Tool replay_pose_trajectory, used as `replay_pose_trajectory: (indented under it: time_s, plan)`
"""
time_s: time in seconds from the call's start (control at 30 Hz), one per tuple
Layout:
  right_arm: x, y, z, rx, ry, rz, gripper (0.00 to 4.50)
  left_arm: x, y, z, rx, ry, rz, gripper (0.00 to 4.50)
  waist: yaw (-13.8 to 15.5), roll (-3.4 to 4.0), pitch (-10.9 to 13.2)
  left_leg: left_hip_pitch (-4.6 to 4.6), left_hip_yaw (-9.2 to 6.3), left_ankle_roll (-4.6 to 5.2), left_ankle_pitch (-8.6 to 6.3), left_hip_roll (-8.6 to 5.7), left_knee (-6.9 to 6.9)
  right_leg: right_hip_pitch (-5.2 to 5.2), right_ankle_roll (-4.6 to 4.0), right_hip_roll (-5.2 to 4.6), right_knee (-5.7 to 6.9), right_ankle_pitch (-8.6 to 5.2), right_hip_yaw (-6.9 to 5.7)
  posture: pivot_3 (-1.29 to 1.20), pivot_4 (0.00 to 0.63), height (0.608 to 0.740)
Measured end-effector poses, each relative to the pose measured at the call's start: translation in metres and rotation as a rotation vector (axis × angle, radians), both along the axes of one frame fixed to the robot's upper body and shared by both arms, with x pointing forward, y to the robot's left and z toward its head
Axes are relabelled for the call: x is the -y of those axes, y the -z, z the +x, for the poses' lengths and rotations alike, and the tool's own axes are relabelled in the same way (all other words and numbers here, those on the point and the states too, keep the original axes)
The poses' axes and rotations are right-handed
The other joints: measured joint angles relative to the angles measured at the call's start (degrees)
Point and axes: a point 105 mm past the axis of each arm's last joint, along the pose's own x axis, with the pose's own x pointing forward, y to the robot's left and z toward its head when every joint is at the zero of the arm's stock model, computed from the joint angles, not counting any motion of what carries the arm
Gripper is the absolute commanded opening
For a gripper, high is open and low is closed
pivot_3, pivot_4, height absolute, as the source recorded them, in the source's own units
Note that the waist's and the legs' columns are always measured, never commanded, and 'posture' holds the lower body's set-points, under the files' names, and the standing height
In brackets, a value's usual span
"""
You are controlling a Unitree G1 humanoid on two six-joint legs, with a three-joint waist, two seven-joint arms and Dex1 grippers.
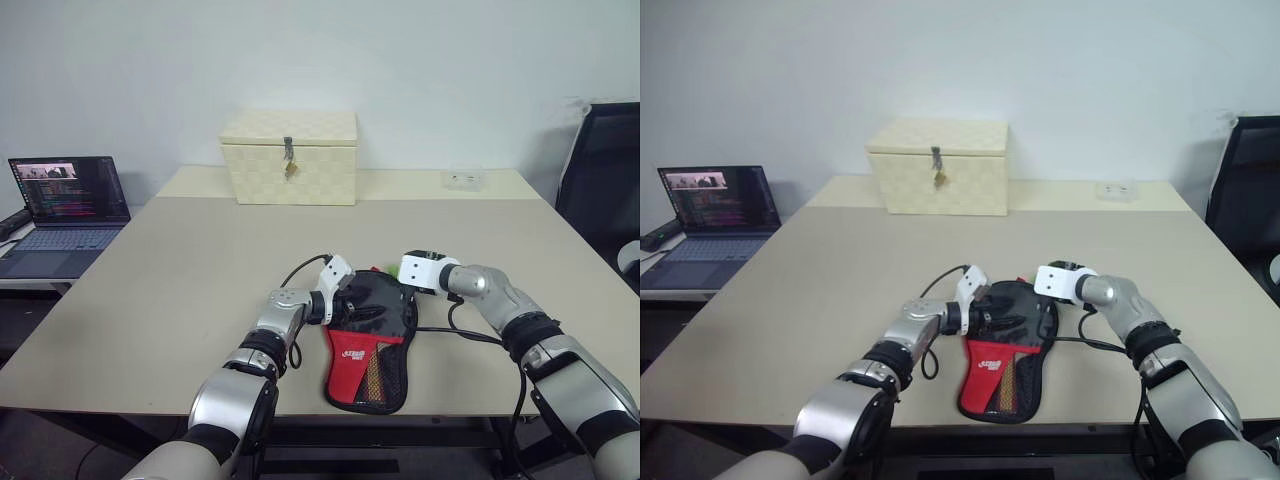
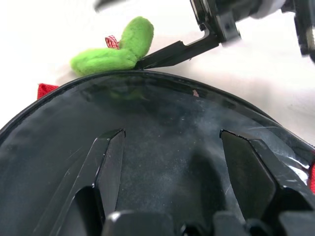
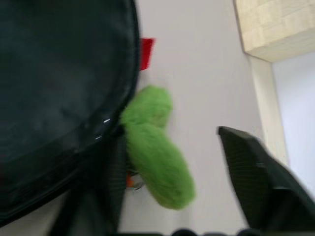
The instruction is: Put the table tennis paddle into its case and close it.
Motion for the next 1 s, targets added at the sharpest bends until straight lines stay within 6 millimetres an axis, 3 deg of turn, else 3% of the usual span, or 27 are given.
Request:
replay_pose_trajectory:
  time_s: [0.17,0.47,0.7,1.0]
  plan:
    - [0.001,0.002,-0.003,-0.023,-0.017,-0.015,0.01,0.003,0.001,0.000,-0.002,-0.001,-0.004,3.35,0.0,0.01,0.0,0.01,-0.02,0.00,0.00,-0.01,0.04,0.05,0.00,-0.01,0.01,0.00,-0.01,0.00,0.150,0.740]
    - [0.047,0.024,-0.040,-0.148,0.045,-0.016,0.01,0.013,0.007,-0.011,-0.002,0.090,0.027,3.35,0.3,0.10,-0.1,0.15,-0.09,0.01,-0.01,-0.09,0.04,0.27,0.02,-0.05,-0.04,-0.01,-0.07,0.00,0.150,0.740]
    - [0.047,0.022,-0.070,-0.237,0.066,0.037,0.01,0.009,0.017,-0.023,0.018,0.209,0.136,3.35,0.2,0.20,-0.1,0.67,-0.06,0.02,-0.01,-0.31,0.04,0.76,0.04,0.00,-0.05,-0.02,-0.04,0.00,0.150,0.740]
    - [0.047,0.014,-0.119,-0.409,0.082,0.096,0.01,0.009,0.020,-0.022,0.036,0.204,0.169,3.35,0.3,0.18,-0.1,1.01,-0.13,0.03,-0.02,-0.40,0.02,1.17,0.32,-0.02,-0.13,-0.20,-0.07,0.00,0.150,0.740]
